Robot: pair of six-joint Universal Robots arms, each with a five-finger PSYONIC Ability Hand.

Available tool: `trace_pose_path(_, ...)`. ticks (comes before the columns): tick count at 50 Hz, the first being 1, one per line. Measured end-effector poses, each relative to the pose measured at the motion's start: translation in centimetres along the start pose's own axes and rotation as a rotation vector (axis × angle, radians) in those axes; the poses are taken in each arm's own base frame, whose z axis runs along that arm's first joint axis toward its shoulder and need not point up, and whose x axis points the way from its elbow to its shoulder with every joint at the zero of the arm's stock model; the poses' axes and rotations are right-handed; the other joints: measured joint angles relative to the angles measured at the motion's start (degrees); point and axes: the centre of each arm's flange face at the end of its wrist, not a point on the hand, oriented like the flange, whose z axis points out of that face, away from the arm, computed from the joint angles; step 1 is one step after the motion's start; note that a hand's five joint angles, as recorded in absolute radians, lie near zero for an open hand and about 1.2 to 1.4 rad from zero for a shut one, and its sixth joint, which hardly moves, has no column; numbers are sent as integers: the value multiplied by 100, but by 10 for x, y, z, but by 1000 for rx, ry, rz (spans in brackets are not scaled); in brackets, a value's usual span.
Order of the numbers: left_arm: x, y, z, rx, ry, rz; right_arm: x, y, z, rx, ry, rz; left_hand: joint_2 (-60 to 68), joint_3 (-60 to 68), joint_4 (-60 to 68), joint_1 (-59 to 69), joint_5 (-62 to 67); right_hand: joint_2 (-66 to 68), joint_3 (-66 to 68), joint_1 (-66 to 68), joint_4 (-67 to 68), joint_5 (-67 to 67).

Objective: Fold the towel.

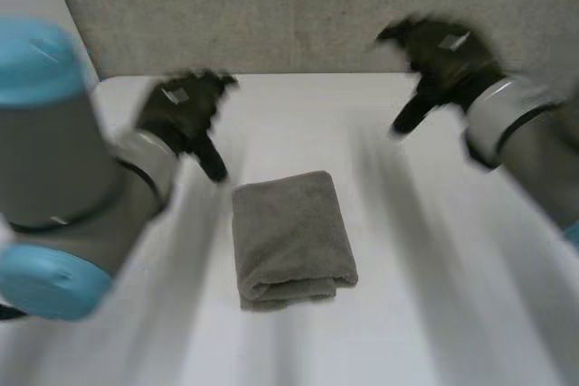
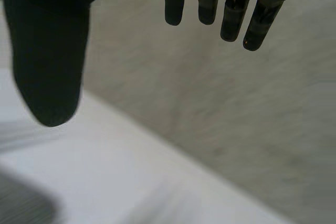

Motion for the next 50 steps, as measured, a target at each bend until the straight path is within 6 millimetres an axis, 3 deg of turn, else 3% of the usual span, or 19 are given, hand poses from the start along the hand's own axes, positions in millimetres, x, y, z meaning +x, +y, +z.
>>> trace_pose_path(5,-37,-52,-15,125,-83,-5,27,-39,-21,94,144,-15,0,0,0,0,0,3,0,0,0,0)
trace_pose_path(9,-51,-66,-21,156,-99,-32,30,-43,-27,90,168,-21,-1,0,0,0,0,3,0,0,0,0)
trace_pose_path(27,-53,-51,-16,114,-56,-133,21,-14,-20,-16,135,-76,-1,0,0,0,0,3,0,0,0,0)
trace_pose_path(50,-61,-56,-14,134,-51,-218,20,-18,-24,-13,139,-99,-1,0,0,0,0,0,0,0,0,0)
